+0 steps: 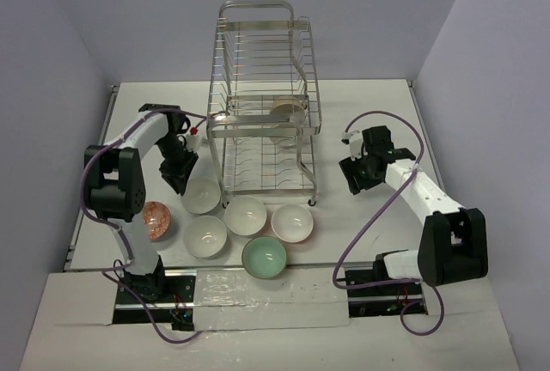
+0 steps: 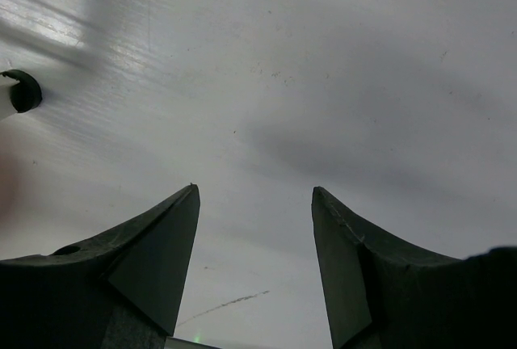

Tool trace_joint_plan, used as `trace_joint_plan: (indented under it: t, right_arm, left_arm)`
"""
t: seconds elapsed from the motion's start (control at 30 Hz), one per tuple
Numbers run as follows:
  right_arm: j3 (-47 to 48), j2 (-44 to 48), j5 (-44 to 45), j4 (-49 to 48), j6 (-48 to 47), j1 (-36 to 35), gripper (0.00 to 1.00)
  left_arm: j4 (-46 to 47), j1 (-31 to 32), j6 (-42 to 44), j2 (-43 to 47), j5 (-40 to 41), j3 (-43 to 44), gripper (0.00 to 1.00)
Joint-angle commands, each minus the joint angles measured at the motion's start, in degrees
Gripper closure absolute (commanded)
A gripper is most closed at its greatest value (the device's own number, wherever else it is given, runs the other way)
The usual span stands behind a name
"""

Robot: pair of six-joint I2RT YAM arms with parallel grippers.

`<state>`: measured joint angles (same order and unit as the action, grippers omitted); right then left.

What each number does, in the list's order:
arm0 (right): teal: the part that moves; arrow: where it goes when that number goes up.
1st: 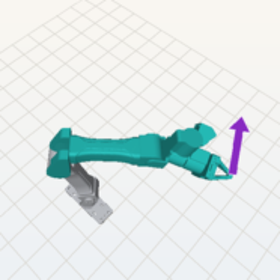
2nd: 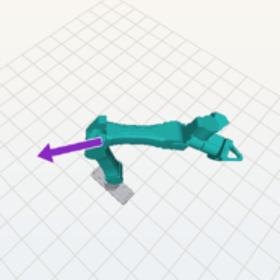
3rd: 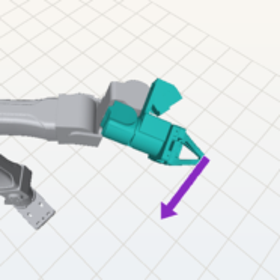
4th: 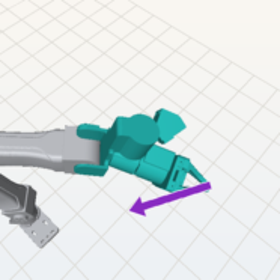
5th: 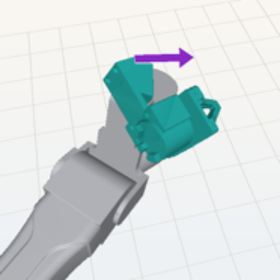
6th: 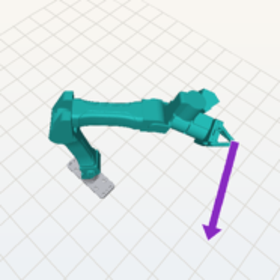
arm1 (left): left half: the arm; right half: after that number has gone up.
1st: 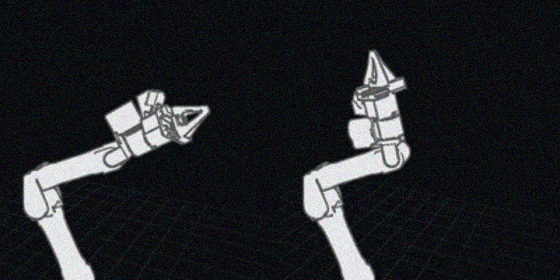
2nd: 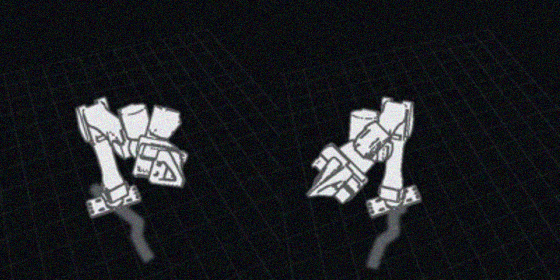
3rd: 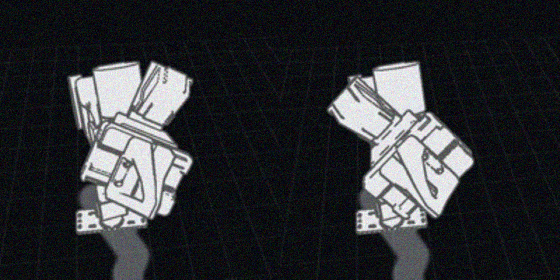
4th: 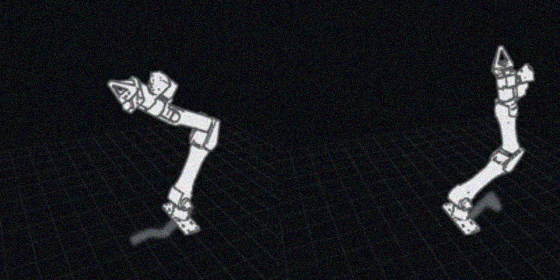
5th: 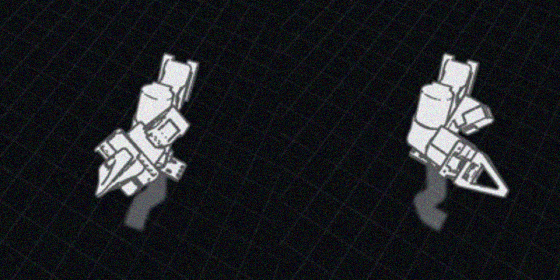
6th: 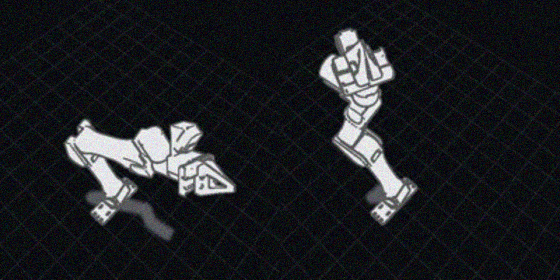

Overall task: Load the bowls into the dish rack
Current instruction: Pick up the bowl from the center of the board.

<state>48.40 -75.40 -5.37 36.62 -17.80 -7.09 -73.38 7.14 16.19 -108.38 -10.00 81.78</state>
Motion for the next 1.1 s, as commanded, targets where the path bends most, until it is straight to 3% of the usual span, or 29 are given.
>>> trace_joint_plan:
  t: [0.0, 0.87, 1.07]
  right_arm:
    - [-0.33, 0.07, 0.79, -1.03, -0.57, 0.41, 0.34]
    - [-1.56, 0.42, 3.52, -2.26, -1.88, 0.41, 0.34]
    - [-1.65, 0.69, 3.52, -2.17, -2.06, 0.33, 0.34]
  left_arm:
    - [-1.15, 0.51, -0.98, -0.61, -0.02, 2.07, 0.75]
    - [-1.59, 2.88, -1.42, -2.28, -0.19, 0.84, 0.83]
    - [-1.67, 3.59, -1.77, -2.63, 0.24, 0.84, 0.74]
